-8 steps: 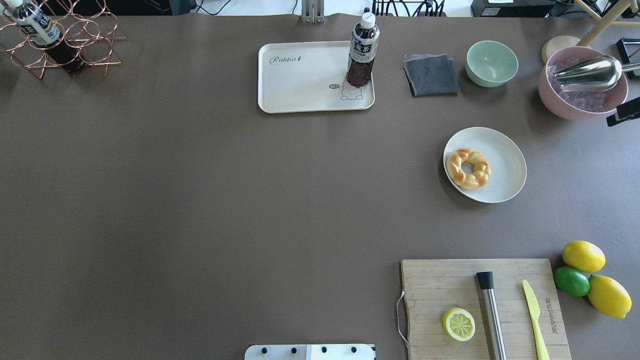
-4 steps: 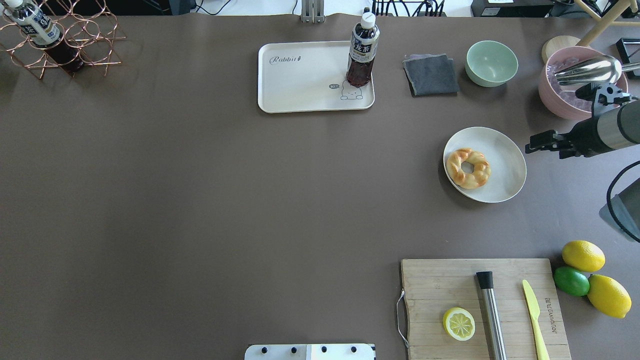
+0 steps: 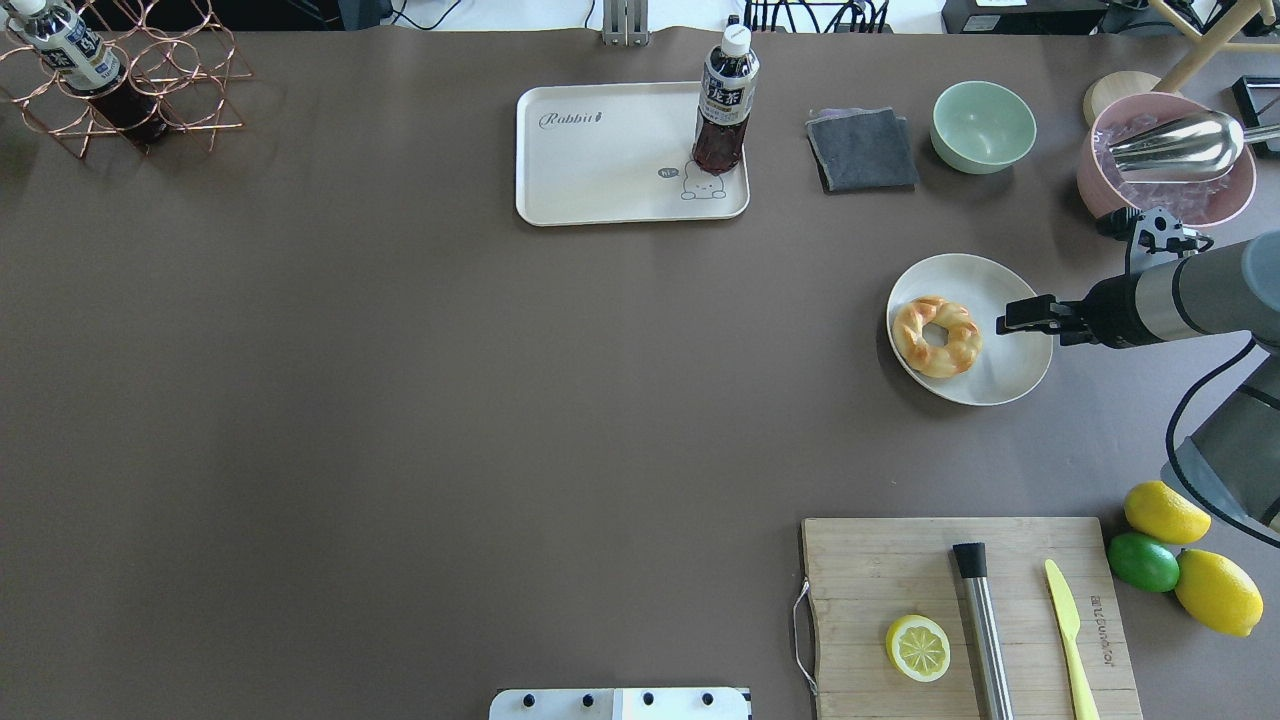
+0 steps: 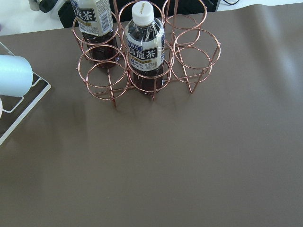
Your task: Place donut on tray
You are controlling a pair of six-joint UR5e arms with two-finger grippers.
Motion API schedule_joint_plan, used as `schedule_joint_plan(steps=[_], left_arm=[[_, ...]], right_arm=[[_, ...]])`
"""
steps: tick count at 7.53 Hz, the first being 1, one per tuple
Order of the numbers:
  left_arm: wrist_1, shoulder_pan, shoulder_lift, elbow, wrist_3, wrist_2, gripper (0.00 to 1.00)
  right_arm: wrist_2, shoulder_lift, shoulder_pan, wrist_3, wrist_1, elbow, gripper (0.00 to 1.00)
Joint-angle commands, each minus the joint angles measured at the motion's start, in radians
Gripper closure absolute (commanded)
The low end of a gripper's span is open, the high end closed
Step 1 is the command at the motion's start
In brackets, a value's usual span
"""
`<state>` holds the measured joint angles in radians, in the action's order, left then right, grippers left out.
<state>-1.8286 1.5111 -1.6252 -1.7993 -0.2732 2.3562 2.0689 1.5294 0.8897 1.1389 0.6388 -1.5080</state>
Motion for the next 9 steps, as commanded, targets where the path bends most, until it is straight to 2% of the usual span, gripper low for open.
schedule_joint_plan(steps=[1,2,7,9], left_arm=[[0.000,0.000,-0.001,-0.003,-0.001,0.000,0.02],[0.000,0.000,-0.001,-0.005,-0.001,0.000,0.02],[0.000,0.001,0.008,-0.020,-0.006,0.000,0.02],[-0.001,0.000,0.008,-0.020,-0.005,0.015,0.02]], right_arm=[[0.000,0.052,-0.003,0.019,-0.043,-0.009,0.73],[-0.001,0.070,-0.003,0.022,-0.074,-0.008,1.00],[0.000,0.049,-0.006,0.104,-0.077,-0.047,1.00],[0.045,0.017,-0.006,0.149,-0.073,-0.087,1.00]])
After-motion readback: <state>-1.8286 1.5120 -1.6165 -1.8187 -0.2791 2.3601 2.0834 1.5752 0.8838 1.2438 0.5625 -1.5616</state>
